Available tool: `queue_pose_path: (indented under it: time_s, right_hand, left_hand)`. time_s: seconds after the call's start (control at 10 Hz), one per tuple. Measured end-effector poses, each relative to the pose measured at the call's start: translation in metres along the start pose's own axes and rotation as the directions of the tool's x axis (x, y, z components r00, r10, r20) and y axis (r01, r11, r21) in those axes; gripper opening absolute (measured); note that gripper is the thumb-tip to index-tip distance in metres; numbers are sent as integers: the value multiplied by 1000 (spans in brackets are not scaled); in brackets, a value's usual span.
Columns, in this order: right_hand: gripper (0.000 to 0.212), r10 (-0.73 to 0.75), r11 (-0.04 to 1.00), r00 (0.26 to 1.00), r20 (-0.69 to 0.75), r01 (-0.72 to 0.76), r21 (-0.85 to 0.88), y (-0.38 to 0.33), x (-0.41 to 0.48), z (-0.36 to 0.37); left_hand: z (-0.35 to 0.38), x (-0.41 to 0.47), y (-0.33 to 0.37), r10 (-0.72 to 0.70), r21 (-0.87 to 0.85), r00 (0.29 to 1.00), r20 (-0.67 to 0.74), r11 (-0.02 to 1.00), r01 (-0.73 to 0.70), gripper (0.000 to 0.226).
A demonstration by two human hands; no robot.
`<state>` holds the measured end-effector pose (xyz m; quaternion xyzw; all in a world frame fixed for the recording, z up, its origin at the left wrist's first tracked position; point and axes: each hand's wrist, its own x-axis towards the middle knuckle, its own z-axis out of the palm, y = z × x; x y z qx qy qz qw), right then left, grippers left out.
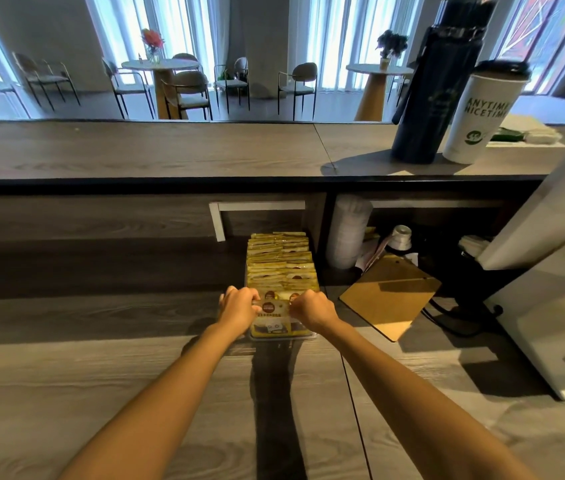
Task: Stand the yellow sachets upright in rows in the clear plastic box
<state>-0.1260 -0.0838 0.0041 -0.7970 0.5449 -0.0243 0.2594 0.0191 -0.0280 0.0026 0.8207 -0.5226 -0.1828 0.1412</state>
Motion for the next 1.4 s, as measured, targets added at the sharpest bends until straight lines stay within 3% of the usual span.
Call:
queue_pose_path:
  time_s: [0.2,0.4,0.5,0.7,1.0,1.2,1.4]
  right_hand:
    - [28,72,995,995,-74,-66,81,-9,11,0]
    - [27,134,989,989,-62,-130,67,-11,14,3]
    - [25,142,989,988,-56,-139,50,-11,13,4]
    - [24,96,995,993,-71,-95,14,-11,10,4]
    - [31,33,999,993,-110,-33,0,-2,3,0]
    - [29,-65,993,981,-182,45,-108,1,3,-17]
    - [22,-118,962,985,-129,82,-259,0,-7,-46]
  left_hand:
    - [-3,9,1,18,22,997,-77,1000,-16,23]
    - [2,11,6,61,170,991,-123,985,-40,28]
    - [3,8,9,129,257,974,-188,963,-78,37]
    - [2,3,7,203,282,961,-186,948,-146,32]
    - [-2,-4,-3,195,157,947,-254,975,-159,29]
    - [-15,-7,6,233,149,942,-240,968,-202,30]
    - [-34,-4,21,199,95,959,-204,979,-183,25]
